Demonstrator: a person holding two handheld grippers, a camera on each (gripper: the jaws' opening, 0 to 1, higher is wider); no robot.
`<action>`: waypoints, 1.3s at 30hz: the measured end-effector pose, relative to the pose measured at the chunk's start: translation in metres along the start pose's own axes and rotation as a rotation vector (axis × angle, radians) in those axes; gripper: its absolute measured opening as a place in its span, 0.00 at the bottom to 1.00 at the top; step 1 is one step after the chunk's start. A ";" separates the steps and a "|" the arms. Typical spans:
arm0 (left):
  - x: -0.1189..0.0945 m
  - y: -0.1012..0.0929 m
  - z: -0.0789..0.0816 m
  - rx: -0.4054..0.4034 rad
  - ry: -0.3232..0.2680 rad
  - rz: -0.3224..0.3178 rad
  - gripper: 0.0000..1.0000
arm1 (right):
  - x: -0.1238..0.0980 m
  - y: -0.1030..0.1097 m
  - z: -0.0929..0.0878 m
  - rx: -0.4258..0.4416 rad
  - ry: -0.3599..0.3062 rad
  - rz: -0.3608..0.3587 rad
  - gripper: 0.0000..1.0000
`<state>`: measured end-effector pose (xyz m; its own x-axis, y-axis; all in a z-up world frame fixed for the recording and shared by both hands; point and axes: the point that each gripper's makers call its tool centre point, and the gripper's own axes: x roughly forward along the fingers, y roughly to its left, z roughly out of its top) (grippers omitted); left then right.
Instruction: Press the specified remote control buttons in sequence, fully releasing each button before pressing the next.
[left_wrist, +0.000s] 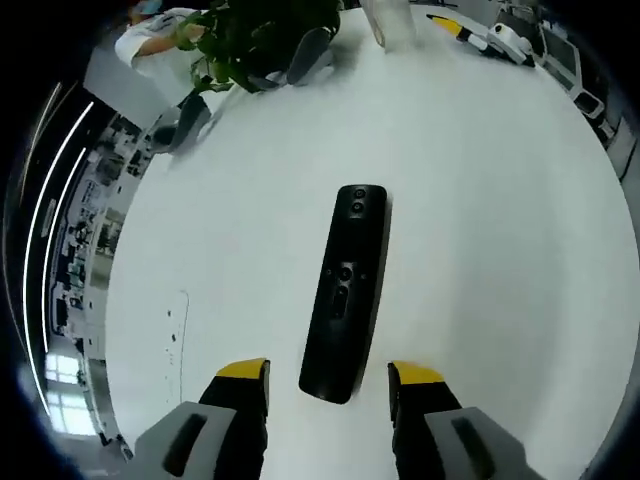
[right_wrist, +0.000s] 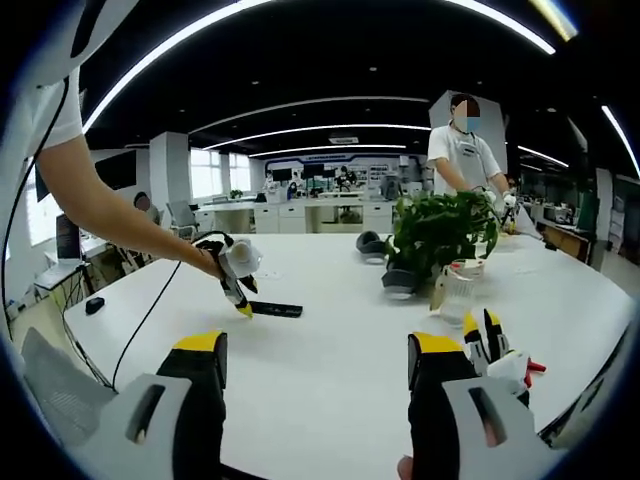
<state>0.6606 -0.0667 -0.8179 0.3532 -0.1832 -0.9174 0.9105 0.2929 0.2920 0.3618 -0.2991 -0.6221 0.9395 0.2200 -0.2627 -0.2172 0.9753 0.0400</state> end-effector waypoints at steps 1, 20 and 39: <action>-0.001 -0.001 -0.001 -0.019 0.000 -0.008 0.59 | 0.000 0.000 0.000 0.001 -0.003 0.001 0.77; -0.040 -0.029 0.001 -0.380 -0.298 0.030 1.00 | -0.003 0.003 0.007 0.020 -0.040 0.021 0.79; -0.114 -0.087 -0.010 -0.597 -0.541 0.100 1.00 | -0.003 0.011 0.014 0.021 -0.075 0.063 1.00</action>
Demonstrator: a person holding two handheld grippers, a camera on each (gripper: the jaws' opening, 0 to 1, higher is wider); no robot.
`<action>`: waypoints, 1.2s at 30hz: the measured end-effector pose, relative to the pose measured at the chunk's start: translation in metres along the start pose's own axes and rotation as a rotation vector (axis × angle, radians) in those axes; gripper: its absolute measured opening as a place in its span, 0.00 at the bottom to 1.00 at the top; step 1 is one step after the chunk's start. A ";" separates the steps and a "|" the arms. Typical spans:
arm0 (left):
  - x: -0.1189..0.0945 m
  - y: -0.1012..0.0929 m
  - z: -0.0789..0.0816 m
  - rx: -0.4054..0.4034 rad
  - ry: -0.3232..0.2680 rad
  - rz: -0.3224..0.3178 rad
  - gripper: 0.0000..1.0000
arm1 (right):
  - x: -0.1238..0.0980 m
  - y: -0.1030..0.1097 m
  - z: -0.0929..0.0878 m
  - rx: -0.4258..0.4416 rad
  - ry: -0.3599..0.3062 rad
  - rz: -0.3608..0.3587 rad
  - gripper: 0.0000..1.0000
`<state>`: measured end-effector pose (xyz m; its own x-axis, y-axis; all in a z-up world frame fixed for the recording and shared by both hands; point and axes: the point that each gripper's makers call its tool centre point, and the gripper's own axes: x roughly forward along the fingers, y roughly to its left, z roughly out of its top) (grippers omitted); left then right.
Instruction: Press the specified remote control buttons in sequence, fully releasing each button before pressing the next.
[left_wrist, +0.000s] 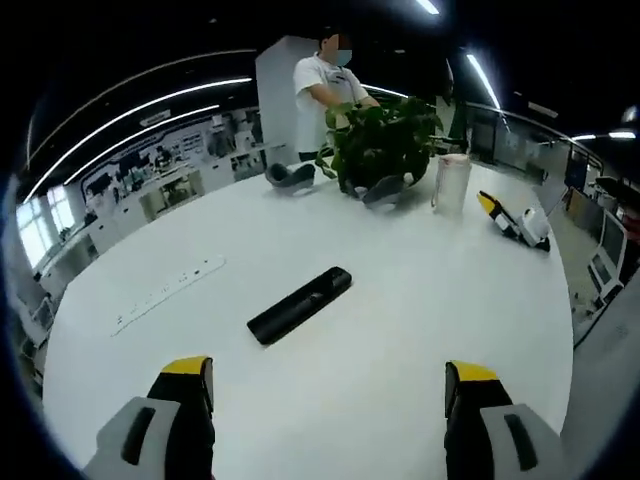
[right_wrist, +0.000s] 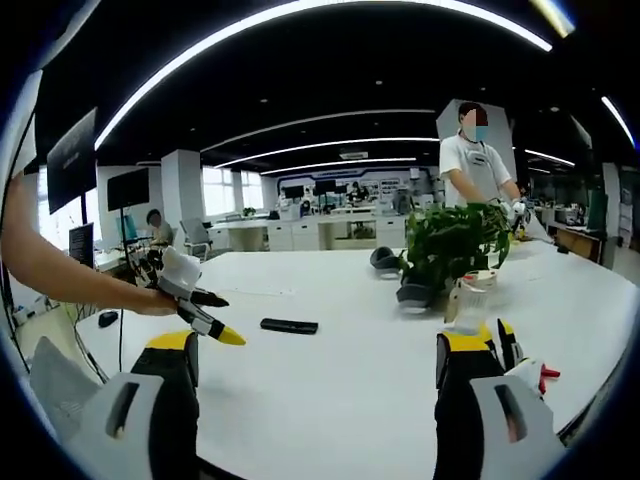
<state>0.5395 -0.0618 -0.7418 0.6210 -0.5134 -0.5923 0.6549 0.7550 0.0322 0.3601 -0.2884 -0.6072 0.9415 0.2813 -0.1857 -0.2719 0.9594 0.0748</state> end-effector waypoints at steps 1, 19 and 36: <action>-0.004 -0.002 0.001 -0.009 -0.007 0.002 1.00 | 0.000 0.000 0.000 0.001 -0.002 0.001 1.00; -0.095 -0.030 0.021 -0.182 -0.238 0.145 1.00 | -0.003 0.003 0.007 -0.008 -0.038 0.012 1.00; -0.175 -0.053 0.010 -0.215 -0.327 0.296 1.00 | -0.004 0.005 0.007 -0.024 -0.044 0.018 1.00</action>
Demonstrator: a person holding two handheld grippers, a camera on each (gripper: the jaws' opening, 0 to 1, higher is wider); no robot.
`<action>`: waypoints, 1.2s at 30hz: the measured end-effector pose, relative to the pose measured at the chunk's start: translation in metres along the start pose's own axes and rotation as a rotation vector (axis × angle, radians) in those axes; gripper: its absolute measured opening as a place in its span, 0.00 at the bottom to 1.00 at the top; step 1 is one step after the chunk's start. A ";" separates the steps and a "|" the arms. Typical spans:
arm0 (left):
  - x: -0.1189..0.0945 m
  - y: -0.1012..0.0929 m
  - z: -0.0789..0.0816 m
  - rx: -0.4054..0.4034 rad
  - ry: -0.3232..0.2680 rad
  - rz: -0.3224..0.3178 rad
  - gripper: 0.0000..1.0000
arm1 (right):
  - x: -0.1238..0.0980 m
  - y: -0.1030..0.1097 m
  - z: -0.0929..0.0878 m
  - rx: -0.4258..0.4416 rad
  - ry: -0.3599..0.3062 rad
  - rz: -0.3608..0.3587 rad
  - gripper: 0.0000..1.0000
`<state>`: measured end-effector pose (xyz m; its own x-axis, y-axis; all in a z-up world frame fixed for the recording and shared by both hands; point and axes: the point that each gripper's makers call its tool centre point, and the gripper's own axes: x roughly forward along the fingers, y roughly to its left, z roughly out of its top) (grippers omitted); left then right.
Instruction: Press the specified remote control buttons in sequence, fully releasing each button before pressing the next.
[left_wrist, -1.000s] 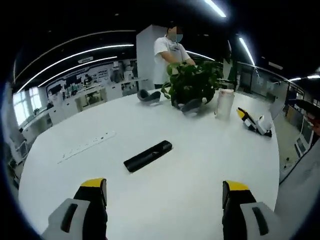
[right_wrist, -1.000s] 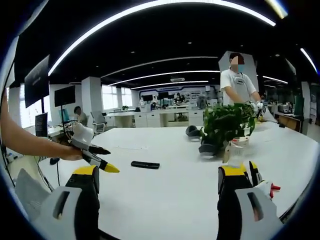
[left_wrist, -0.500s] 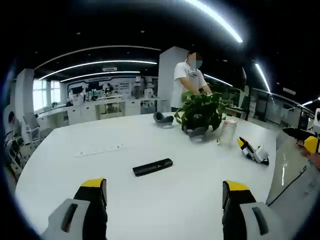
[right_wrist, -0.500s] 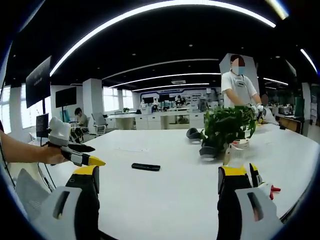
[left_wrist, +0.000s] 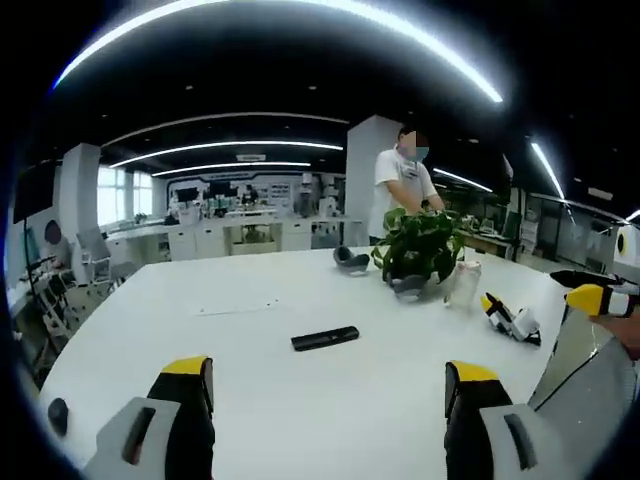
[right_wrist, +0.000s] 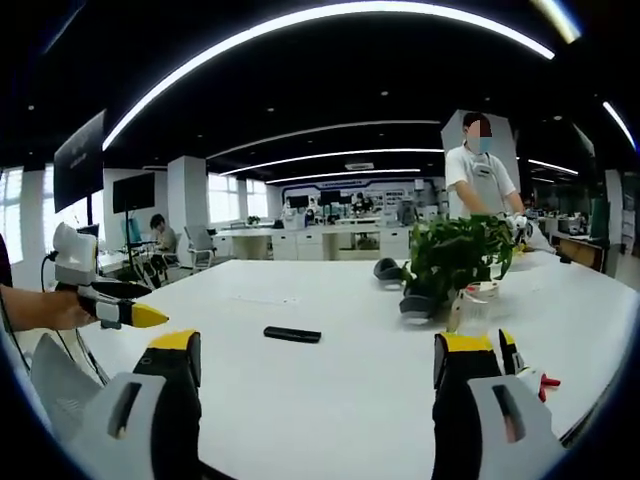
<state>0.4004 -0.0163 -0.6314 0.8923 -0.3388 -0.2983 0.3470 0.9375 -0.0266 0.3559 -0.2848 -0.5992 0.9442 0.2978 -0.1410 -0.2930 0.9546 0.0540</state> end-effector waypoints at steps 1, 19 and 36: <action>-0.007 0.002 0.002 0.006 -0.013 0.014 1.00 | 0.000 0.000 0.000 0.000 0.000 0.000 1.00; -0.049 0.012 0.017 0.042 -0.208 0.114 1.00 | 0.000 0.000 -0.002 -0.005 0.010 -0.002 0.96; -0.047 0.016 0.000 0.007 -0.100 0.124 1.00 | -0.001 -0.003 -0.003 -0.021 0.007 -0.015 0.93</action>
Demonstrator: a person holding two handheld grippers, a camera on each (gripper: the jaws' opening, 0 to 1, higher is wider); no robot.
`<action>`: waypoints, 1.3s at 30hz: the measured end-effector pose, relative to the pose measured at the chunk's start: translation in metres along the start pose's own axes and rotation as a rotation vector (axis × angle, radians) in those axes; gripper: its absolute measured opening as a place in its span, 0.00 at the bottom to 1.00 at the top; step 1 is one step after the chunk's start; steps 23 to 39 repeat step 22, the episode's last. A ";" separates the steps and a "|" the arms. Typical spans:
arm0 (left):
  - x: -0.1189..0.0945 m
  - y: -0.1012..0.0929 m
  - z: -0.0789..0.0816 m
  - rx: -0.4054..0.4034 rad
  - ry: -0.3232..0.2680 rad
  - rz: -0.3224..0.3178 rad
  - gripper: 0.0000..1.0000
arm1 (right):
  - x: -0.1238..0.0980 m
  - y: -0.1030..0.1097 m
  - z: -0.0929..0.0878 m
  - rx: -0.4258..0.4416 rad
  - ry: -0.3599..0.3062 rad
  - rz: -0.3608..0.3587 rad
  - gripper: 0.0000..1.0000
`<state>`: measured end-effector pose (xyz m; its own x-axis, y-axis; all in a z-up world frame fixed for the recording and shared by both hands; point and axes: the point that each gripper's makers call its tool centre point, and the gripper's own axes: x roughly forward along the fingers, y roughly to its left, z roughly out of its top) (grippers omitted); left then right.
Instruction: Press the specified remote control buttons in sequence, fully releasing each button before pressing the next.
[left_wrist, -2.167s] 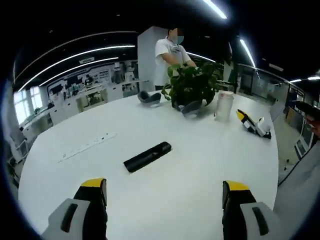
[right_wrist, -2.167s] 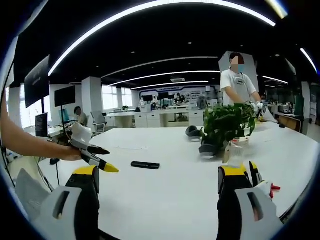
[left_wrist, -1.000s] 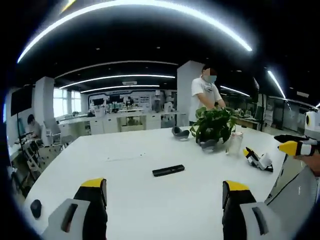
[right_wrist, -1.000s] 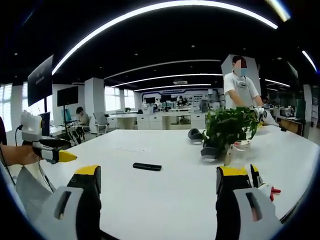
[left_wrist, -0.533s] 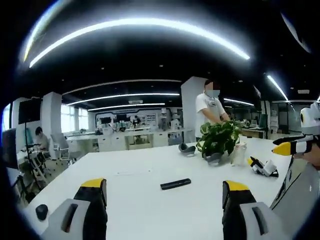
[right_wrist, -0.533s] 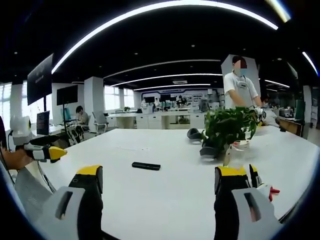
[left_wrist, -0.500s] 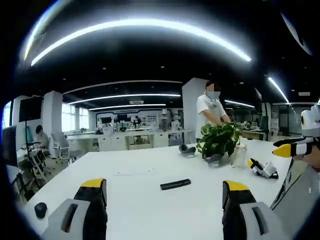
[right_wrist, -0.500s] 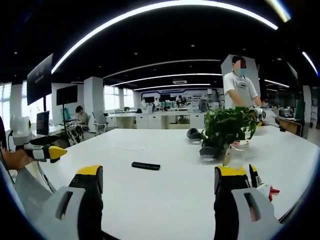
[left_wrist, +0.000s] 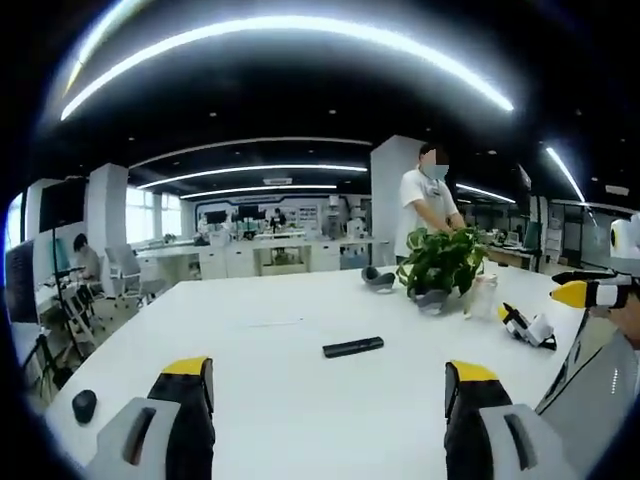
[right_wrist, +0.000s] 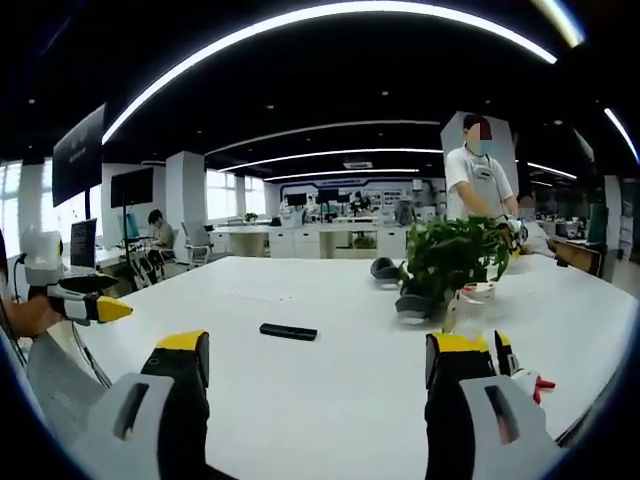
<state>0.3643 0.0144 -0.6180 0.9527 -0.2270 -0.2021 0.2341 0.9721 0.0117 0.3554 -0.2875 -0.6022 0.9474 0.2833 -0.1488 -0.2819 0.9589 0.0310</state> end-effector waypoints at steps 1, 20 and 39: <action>0.000 0.000 0.000 -0.001 -0.002 0.001 1.00 | 0.000 0.000 0.000 0.001 0.001 0.002 0.93; 0.000 -0.002 -0.004 0.003 0.013 -0.008 1.00 | 0.001 0.002 -0.004 -0.043 0.023 -0.001 0.90; -0.001 -0.003 -0.004 0.017 0.015 -0.007 1.00 | 0.001 0.002 -0.003 -0.039 0.022 -0.001 0.90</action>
